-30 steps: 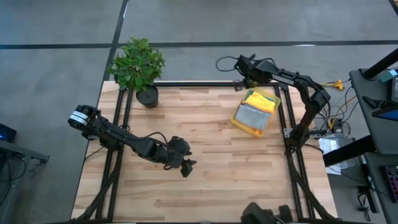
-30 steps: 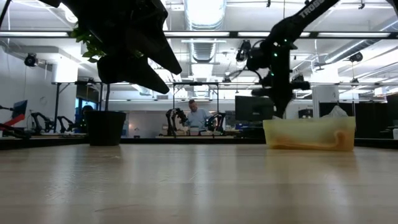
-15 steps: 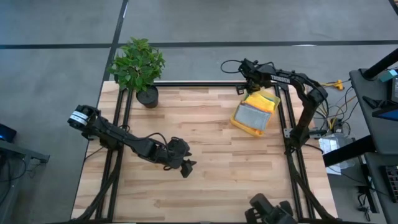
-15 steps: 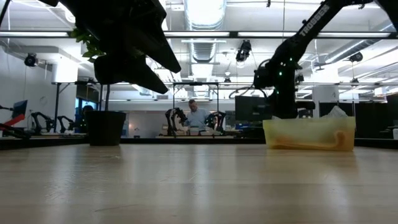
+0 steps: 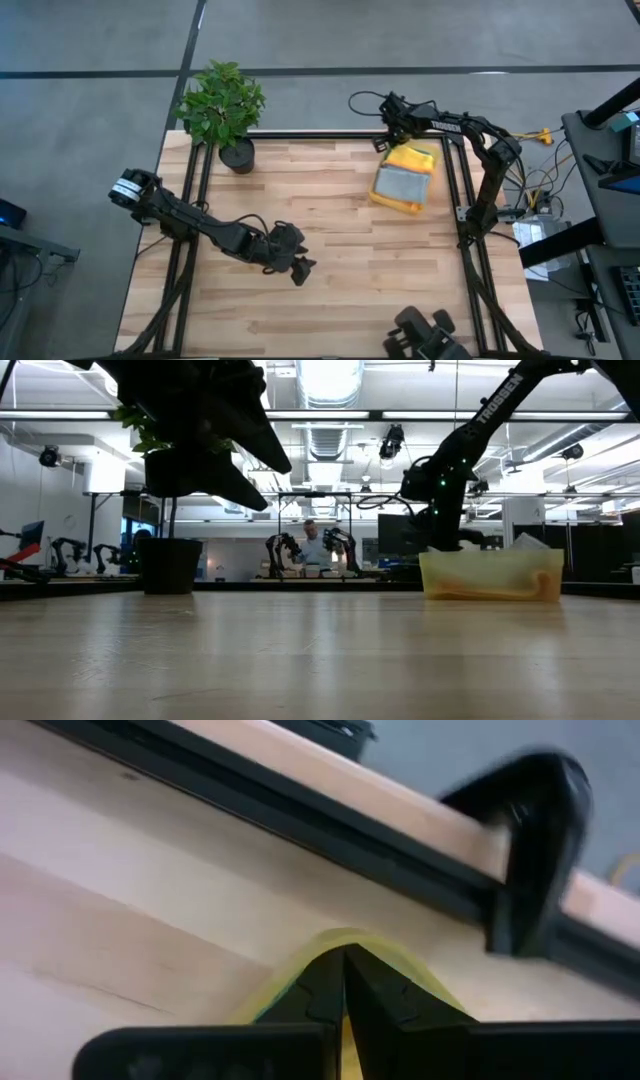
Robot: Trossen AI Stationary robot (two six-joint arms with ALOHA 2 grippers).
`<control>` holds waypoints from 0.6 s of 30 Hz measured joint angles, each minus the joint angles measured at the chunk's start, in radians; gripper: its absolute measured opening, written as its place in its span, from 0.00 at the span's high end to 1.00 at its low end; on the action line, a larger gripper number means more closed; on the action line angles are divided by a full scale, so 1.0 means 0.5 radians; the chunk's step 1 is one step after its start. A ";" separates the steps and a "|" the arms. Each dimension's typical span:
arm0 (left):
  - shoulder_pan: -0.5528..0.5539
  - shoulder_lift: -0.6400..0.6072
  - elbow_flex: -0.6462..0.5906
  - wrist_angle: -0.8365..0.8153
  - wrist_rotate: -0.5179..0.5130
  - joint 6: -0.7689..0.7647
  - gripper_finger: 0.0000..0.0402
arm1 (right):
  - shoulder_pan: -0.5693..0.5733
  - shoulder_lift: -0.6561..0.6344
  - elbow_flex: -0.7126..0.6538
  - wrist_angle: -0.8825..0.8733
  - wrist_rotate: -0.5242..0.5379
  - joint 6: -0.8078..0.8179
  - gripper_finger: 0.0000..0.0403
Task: Fold microfiber towels
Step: Adjust the yellow bin
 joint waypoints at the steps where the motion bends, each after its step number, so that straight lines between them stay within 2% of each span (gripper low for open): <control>1: -0.001 0.000 0.000 0.002 0.002 -0.001 0.44 | 0.000 0.000 0.000 0.027 -0.024 -0.049 0.98; 10: -0.004 0.000 0.000 0.010 0.005 -0.005 0.44 | 0.004 0.000 0.001 0.158 -0.281 -0.253 0.98; 18: -0.002 0.000 0.001 0.014 0.005 -0.005 0.44 | 0.034 0.017 0.002 0.247 -0.396 -0.430 0.98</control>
